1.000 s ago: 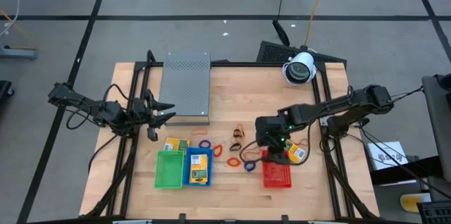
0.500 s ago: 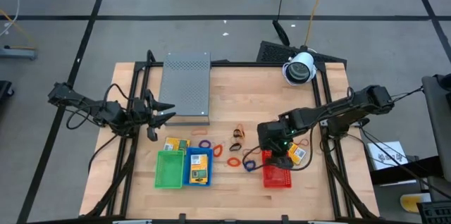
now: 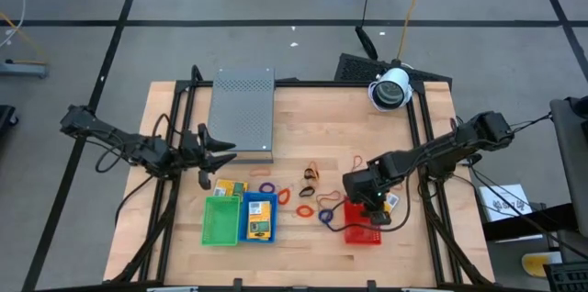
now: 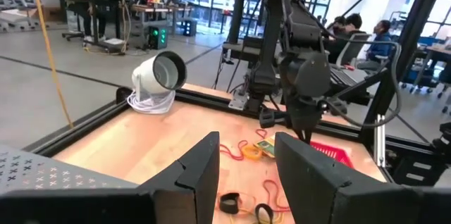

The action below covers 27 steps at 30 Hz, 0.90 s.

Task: Pick & Place Office Desk Supplies
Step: Put the black rubber band into the red bin

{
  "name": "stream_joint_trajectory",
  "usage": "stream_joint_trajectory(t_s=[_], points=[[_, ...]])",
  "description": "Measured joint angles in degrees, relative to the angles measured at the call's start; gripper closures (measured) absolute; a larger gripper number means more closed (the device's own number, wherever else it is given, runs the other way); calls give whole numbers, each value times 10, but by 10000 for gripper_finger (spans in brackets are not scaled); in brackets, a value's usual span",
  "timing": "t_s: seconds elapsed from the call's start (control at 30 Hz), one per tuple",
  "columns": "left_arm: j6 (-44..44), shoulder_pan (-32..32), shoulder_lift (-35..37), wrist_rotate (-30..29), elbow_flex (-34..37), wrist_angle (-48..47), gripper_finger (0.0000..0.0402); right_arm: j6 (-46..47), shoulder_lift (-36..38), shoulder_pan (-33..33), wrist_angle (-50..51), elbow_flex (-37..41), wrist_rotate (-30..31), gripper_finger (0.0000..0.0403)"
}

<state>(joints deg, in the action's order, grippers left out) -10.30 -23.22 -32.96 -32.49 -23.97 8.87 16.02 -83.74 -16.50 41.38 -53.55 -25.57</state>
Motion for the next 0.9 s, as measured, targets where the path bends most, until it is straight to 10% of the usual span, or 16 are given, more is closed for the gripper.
stream_joint_trajectory(t_s=[0.9], points=[[-30, 0, -1, 0, 0, 4, 256, 2, 52, -39, -255, 2, -60, 403]])
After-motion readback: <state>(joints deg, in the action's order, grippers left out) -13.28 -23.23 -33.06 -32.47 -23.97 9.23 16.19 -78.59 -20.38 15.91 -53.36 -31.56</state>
